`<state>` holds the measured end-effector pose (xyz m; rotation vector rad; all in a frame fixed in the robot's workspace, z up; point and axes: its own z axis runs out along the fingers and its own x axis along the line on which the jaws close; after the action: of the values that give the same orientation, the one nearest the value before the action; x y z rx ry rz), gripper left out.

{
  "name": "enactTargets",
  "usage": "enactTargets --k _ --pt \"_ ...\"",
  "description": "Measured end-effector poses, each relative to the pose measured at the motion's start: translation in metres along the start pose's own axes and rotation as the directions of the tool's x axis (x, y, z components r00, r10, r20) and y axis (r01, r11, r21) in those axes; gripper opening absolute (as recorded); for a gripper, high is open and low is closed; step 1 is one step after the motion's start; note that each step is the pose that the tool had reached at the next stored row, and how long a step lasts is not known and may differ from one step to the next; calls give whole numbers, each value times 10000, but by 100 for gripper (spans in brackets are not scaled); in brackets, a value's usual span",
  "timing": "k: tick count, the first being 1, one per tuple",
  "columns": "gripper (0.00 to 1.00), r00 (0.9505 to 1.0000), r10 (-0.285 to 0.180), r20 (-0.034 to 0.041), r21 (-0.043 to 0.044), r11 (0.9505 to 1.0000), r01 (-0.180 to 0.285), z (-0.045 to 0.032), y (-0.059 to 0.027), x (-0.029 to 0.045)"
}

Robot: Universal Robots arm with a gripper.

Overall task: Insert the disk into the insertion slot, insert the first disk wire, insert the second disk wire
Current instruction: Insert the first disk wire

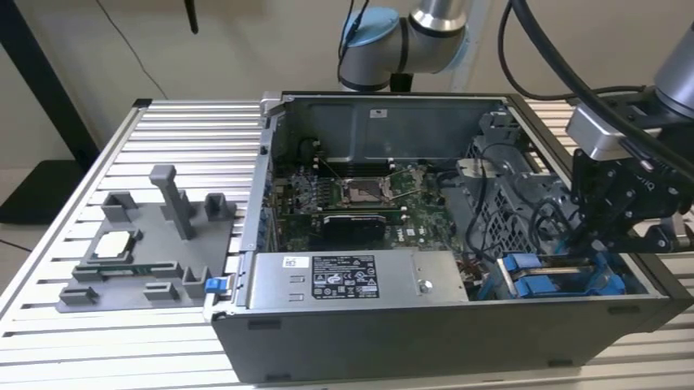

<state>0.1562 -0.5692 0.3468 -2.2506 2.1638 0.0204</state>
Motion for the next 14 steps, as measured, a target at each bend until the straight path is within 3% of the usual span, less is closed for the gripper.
enactTargets --k 14 --pt "0 10000 -13 0 0 10000 13 43 -7 -24"
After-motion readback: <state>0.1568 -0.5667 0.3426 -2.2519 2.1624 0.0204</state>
